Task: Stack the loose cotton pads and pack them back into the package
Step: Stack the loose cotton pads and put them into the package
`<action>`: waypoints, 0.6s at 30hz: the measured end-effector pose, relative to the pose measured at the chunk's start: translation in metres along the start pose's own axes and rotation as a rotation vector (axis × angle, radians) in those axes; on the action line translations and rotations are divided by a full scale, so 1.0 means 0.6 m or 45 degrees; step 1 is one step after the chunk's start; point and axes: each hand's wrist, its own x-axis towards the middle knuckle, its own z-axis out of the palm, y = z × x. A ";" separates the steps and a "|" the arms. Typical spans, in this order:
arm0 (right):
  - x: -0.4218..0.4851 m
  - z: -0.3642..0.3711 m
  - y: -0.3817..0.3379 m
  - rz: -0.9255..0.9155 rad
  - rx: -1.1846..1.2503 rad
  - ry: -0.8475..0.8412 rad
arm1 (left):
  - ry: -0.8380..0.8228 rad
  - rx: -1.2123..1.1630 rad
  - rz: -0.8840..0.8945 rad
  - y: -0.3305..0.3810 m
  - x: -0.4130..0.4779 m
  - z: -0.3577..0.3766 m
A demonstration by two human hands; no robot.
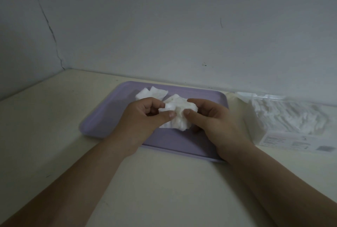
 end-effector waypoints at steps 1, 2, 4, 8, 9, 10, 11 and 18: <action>0.001 0.000 0.001 0.005 -0.015 0.015 | -0.010 -0.006 -0.002 0.000 0.000 -0.001; 0.002 -0.001 0.002 0.009 -0.022 0.041 | -0.016 -0.008 -0.005 -0.001 0.000 -0.001; 0.004 -0.003 0.005 0.006 -0.024 0.124 | -0.022 -0.002 -0.001 -0.002 0.001 -0.004; 0.007 -0.007 0.008 -0.001 -0.005 0.237 | -0.126 -0.136 -0.003 0.008 -0.002 -0.013; 0.007 -0.006 0.008 0.008 0.006 0.228 | -0.205 -0.185 -0.015 0.012 -0.005 -0.014; 0.007 -0.005 0.007 0.016 0.006 0.202 | -0.265 -0.202 -0.020 0.015 -0.008 -0.014; 0.006 -0.005 0.006 0.021 -0.005 0.166 | -0.294 -0.191 -0.018 0.017 -0.010 -0.014; 0.000 0.000 0.002 -0.011 -0.051 0.008 | -0.185 -0.151 -0.019 0.011 -0.005 -0.008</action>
